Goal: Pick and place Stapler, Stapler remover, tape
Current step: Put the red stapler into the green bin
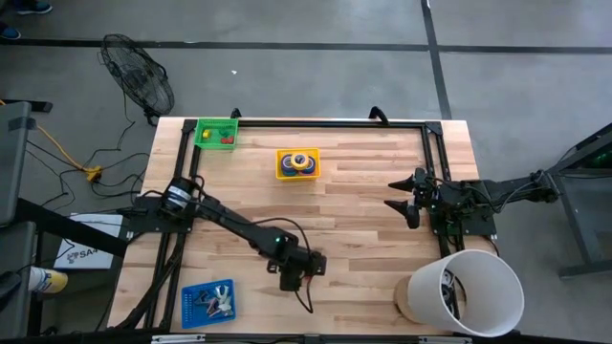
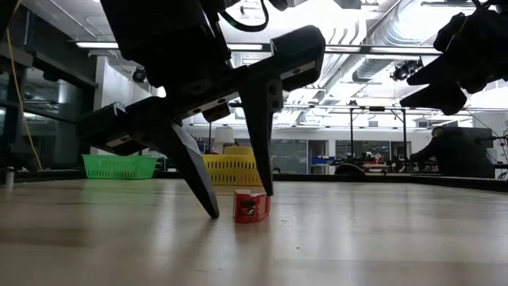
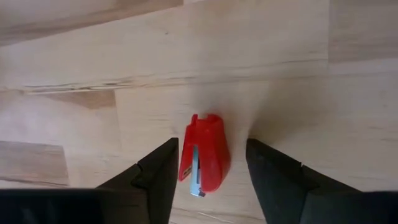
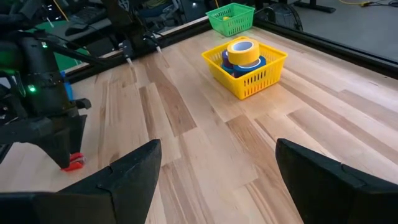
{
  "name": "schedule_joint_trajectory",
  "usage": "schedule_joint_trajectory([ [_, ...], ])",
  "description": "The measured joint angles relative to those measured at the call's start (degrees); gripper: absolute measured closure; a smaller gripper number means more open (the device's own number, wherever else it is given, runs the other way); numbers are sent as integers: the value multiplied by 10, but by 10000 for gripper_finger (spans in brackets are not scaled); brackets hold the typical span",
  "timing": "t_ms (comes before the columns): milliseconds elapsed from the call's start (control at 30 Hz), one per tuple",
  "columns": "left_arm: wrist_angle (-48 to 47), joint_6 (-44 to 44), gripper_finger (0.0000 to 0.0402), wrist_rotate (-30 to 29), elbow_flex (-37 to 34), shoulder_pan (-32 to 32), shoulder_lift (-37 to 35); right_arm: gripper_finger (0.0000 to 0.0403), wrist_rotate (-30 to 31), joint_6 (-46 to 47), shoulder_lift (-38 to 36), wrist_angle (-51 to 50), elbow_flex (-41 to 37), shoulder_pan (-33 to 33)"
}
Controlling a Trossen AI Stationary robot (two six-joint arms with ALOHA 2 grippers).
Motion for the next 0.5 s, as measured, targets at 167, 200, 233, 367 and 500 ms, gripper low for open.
schedule_joint_trajectory([
  [167,-10,-22,256,-4,0,0,1,96,0,0,0,0,0,0],
  [200,-12,-28,267,-4,0,0,1,96,0,0,0,0,0,0],
  [233,-15,-34,278,-4,0,0,1,96,0,0,0,0,0,0],
  [367,-26,-61,318,-4,1,0,1,96,0,0,0,0,0,0],
  [500,-32,-116,334,-7,1,0,1,96,0,0,0,0,0,0],
])
